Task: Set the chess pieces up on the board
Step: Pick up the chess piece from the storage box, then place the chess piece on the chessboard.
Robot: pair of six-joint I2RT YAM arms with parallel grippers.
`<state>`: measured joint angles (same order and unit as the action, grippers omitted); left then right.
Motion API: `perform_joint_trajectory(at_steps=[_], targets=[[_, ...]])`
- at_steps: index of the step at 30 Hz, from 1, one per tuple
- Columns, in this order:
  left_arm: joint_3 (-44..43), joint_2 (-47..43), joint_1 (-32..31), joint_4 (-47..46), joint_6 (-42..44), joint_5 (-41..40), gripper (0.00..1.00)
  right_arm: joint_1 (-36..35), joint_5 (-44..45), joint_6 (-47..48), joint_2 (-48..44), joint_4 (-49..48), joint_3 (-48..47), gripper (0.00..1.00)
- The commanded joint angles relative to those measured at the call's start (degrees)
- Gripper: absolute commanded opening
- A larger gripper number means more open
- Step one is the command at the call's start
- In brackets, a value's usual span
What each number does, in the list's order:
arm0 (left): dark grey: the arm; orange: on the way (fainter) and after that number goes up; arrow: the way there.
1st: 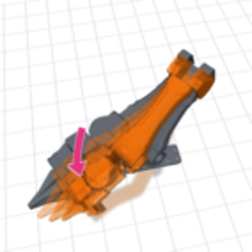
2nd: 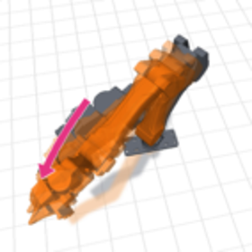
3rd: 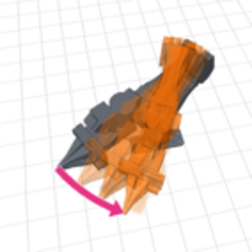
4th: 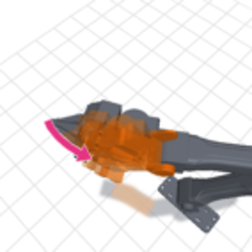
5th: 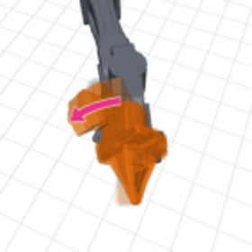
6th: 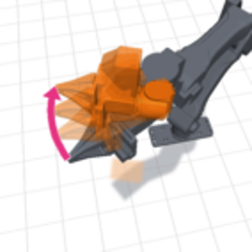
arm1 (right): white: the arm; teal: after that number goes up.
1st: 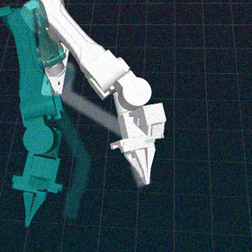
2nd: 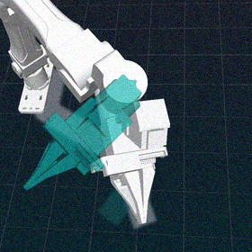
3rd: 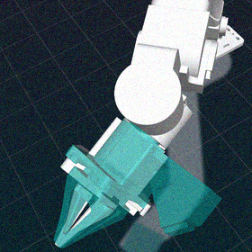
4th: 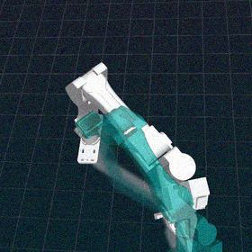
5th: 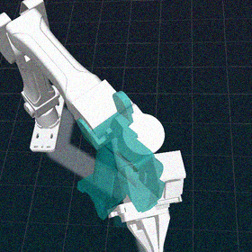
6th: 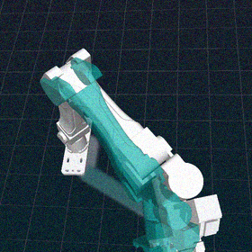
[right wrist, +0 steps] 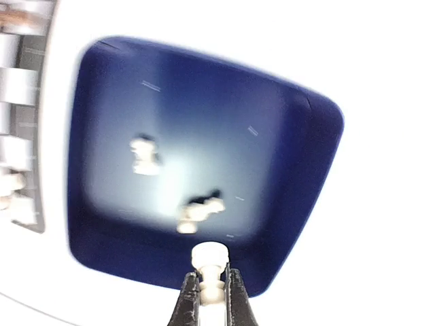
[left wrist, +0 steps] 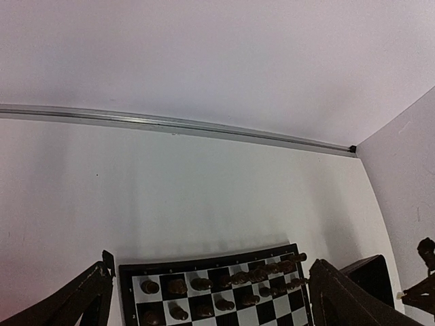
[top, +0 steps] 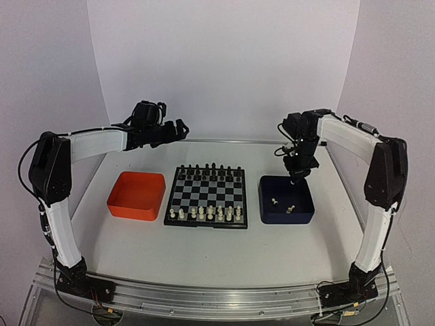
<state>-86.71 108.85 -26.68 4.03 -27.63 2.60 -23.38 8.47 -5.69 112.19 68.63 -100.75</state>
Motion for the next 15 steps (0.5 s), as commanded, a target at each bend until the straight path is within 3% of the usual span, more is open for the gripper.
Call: perform_joint_trajectory(at_steps=[1, 10, 15], targets=[[6.49, -9.53, 0.24, -2.76, -3.15, -2.03, 1.0, -7.74, -3.18, 1.43, -0.59, 3.02, -8.48, 0.0], [25.29, -21.04, 0.22, -15.65, -1.65, -7.58, 1.0, -19.63, -8.02, 11.03, 11.1, 3.53, -26.78, 0.0], [26.18, -24.22, 0.22, -12.01, -2.58, -6.53, 1.0, -22.25, -12.28, 15.23, 17.24, 3.71, -33.67, 0.0]])
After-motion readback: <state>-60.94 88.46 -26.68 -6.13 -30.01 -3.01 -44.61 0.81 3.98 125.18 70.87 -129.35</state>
